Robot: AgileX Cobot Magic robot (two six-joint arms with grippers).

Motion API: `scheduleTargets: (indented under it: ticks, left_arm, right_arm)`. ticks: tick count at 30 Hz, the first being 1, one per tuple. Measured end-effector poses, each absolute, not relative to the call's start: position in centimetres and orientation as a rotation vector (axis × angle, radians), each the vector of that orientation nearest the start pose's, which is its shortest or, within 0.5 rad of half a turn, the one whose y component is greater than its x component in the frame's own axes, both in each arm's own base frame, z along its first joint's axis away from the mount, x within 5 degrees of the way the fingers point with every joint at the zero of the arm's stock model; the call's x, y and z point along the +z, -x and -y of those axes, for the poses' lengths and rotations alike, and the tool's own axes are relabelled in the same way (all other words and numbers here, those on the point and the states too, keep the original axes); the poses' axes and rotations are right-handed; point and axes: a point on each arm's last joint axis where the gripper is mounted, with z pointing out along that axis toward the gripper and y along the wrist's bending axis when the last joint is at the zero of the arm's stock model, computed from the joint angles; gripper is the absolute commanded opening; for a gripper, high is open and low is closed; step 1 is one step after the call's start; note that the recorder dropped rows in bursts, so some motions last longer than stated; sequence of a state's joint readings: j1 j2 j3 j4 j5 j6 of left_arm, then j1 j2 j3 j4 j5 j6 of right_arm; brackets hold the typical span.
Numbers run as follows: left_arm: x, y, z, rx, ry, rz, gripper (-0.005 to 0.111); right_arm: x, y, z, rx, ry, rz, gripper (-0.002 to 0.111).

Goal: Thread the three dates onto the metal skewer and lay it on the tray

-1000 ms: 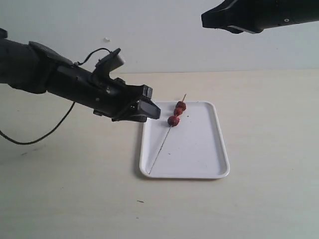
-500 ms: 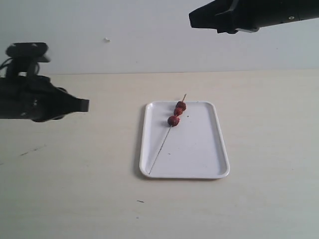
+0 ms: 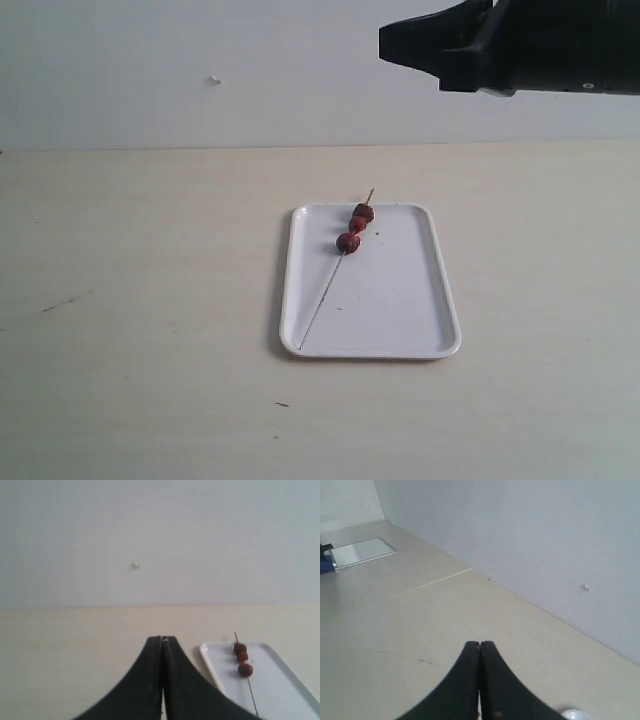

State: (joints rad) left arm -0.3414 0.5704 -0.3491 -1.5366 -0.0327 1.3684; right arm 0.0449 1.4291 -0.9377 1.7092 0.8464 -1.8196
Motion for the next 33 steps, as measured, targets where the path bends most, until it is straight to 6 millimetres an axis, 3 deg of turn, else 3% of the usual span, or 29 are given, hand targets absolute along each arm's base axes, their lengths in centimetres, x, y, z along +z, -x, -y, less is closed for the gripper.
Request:
scheduleTargets:
  ticks: [5, 9, 17, 21, 23, 26, 30, 33]
  left_arm:
    - [28.1, -8.1, 2.3, -0.394, -0.050, -1.546, 0.000]
    - [27.7, -6.7, 1.8, -0.410, -0.034, -1.477, 0.000]
    - [26.0, -6.0, 1.5, -0.415, -0.031, -1.466, 0.000]
    - [25.0, -6.1, 1.5, -0.403, -0.027, -1.491, 0.000]
    - [24.6, -6.2, 1.5, -0.400, -0.028, -1.504, 0.000]
    - [24.5, -6.2, 1.5, -0.395, -0.023, -1.506, 0.000]
    - [24.5, -6.2, 1.5, -0.395, -0.023, -1.506, 0.000]
    - [24.5, -6.2, 1.5, -0.395, -0.023, -1.506, 0.000]
  right_arm:
    - [31.9, -27.3, -8.0, 0.733, 0.695, -1.627, 0.000]
    - [31.6, -25.8, -8.0, 0.705, 0.725, -1.606, 0.000]
    - [30.7, -21.9, -7.8, 0.646, 0.786, -1.569, 0.000]
    - [30.9, -18.7, -7.7, 0.593, 0.826, -1.505, 0.000]
    - [31.1, -16.0, -7.5, 0.556, 0.829, -1.456, 0.000]
    - [31.1, -11.7, -6.4, 0.466, 0.698, -1.432, 0.000]
    - [30.6, -9.5, -3.5, 0.393, 0.220, -1.508, 0.000]
    - [31.0, -8.5, -2.2, 0.344, 0.053, -1.467, 0.000]
